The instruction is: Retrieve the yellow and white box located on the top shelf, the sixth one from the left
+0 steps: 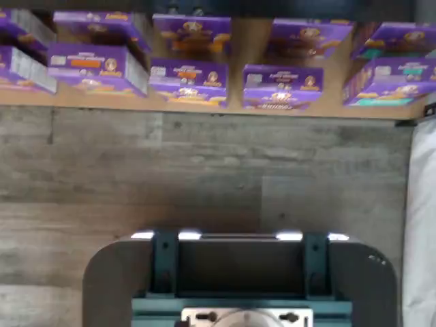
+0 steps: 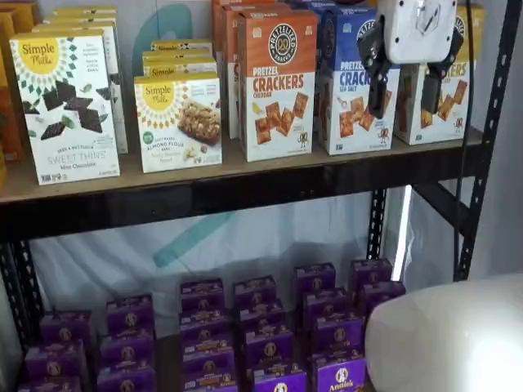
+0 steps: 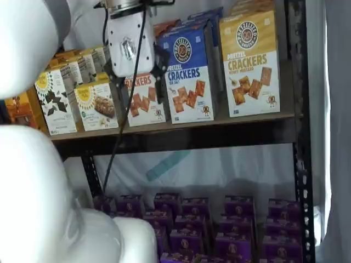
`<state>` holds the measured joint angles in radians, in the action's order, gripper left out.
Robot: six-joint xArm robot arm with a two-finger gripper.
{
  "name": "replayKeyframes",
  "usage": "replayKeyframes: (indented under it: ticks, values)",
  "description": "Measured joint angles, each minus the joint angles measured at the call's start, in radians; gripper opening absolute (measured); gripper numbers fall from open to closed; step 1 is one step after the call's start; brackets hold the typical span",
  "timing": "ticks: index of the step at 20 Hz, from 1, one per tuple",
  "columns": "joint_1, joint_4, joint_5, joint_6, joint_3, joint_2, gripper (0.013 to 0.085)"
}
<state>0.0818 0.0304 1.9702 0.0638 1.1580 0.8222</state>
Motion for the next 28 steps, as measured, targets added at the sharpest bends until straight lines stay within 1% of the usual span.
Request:
replayKeyframes:
  ticks: [3,6,7,10,14,18,21,25,28]
  values:
    - [0.056,-0.011,-0.031,0.06,0.001,-0.01,0.085]
    - [0.133,-0.019,-0.077,0.138,0.006,-0.026,0.085]
    - [0.164,-0.019,-0.097,0.169,0.009,-0.034,0.085]
    - [0.233,-0.018,-0.144,0.236,0.021,-0.058,0.085]
    - [0.317,-0.01,-0.2,0.317,0.048,-0.105,0.085]
    - [0.377,0.01,-0.238,0.371,0.078,-0.152,0.085]
    - [0.41,0.03,-0.261,0.401,0.101,-0.182,0.085]
    - [0.467,0.063,-0.296,0.452,0.15,-0.243,0.085]
    - [0.501,0.076,-0.306,0.483,0.185,-0.278,0.085]
